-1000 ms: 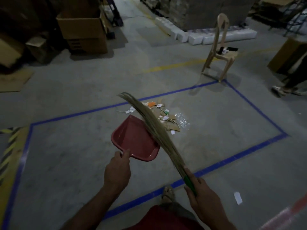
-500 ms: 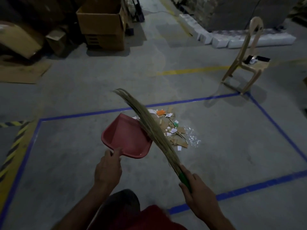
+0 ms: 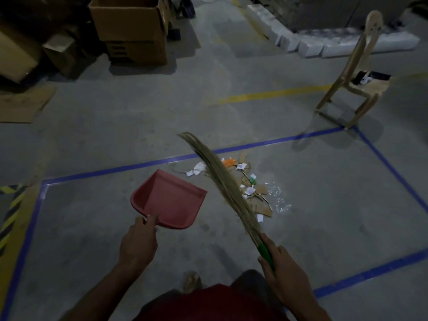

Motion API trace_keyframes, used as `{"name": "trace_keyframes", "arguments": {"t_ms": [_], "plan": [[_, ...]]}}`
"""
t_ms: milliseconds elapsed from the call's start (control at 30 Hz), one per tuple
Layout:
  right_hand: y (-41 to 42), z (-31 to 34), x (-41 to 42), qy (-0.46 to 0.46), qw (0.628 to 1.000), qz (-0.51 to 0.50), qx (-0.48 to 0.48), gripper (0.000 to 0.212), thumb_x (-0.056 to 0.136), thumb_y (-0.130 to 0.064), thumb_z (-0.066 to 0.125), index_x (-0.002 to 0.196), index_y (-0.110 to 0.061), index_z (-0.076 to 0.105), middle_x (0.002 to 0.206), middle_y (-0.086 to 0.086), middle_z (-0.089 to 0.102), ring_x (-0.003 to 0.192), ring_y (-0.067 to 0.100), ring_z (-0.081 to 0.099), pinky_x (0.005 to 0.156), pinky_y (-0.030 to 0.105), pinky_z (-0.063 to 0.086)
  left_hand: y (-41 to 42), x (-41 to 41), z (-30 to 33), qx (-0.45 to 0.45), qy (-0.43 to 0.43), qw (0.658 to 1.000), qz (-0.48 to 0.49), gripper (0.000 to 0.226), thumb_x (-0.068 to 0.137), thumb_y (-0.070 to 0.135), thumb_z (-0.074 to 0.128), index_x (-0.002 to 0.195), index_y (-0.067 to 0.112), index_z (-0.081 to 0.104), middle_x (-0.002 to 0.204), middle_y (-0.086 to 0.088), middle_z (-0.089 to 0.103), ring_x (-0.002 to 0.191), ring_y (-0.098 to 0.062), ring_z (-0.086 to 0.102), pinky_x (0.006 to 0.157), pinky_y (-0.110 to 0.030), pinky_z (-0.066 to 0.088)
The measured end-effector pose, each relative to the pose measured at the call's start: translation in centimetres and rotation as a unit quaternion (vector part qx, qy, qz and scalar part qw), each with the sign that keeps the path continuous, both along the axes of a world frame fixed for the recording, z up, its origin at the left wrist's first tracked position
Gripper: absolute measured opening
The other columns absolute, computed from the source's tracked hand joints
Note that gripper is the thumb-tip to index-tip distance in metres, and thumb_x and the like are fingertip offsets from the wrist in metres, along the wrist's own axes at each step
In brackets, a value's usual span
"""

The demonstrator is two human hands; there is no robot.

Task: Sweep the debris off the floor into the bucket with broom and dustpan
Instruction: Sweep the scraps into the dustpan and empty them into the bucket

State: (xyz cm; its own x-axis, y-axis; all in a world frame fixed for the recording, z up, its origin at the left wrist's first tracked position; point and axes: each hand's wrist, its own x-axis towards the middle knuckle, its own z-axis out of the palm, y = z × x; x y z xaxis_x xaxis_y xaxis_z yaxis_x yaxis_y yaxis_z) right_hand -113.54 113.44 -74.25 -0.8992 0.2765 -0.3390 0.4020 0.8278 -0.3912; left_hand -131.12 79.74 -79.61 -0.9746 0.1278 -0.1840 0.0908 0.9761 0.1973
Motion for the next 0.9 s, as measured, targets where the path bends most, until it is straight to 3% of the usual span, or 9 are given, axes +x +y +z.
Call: {"name": "trace_keyframes", "arguments": {"t_ms": [200, 367, 467, 700, 900], "plan": [[0.9, -1.9, -5.5, -0.025, 0.999, -0.037, -0.017, 0.067, 0.100, -0.046, 0.046, 0.152, -0.050, 0.005, 0.100, -0.009, 0.044, 0.070, 0.008, 0.049, 0.052, 0.017, 0.039, 1.2, -6.1, -2.1, 0.005, -0.035, 0.999, -0.002, 0.038, 0.096, 0.020, 0.056, 0.134, 0.027, 0.053, 0.089, 0.001, 0.037, 0.074, -0.028, 0.056, 0.058, -0.033, 0.038], [3.4, -6.8, -13.1, -0.054, 0.994, -0.060, -0.067, 0.066, 0.098, -0.050, 0.044, 0.144, -0.061, -0.003, 0.101, -0.006, 0.048, 0.082, 0.012, 0.057, 0.069, 0.024, 0.049, 4.5, -11.4, -6.4, -0.025, -0.081, 0.996, 0.010, 0.037, 0.094, 0.023, 0.058, 0.130, 0.027, 0.054, 0.089, -0.005, 0.045, 0.072, -0.033, 0.058, 0.058, -0.034, 0.039], [5.5, -10.6, -18.9, -0.079, 0.991, -0.044, -0.097, 0.063, 0.097, -0.054, 0.041, 0.143, -0.062, -0.001, 0.099, -0.004, 0.050, 0.084, 0.014, 0.057, 0.070, 0.026, 0.047, 6.2, -14.3, -8.9, -0.038, -0.099, 0.994, 0.033, 0.042, 0.094, 0.026, 0.056, 0.136, 0.030, 0.051, 0.093, -0.007, 0.048, 0.076, -0.032, 0.059, 0.060, -0.035, 0.043], [8.6, -24.2, -33.4, -0.149, 0.979, 0.039, -0.131, 0.061, 0.099, -0.048, 0.039, 0.153, -0.046, 0.010, 0.120, 0.002, 0.060, 0.105, 0.021, 0.061, 0.085, 0.037, 0.051, 10.2, -22.5, -16.3, -0.064, -0.117, 0.988, 0.075, 0.043, 0.095, 0.025, 0.055, 0.137, 0.033, 0.048, 0.090, -0.001, 0.041, 0.076, -0.028, 0.056, 0.059, -0.034, 0.041], [6.0, -36.7, -45.5, -0.194, 0.962, 0.092, -0.167, 0.055, 0.100, -0.040, 0.039, 0.152, -0.038, 0.022, 0.116, 0.014, 0.061, 0.097, 0.032, 0.063, 0.083, 0.041, 0.054, 9.9, -26.7, -25.2, -0.055, -0.129, 0.985, 0.097, 0.045, 0.091, 0.018, 0.062, 0.134, 0.029, 0.054, 0.083, -0.004, 0.043, 0.065, -0.027, 0.049, 0.060, -0.038, 0.047]]}}
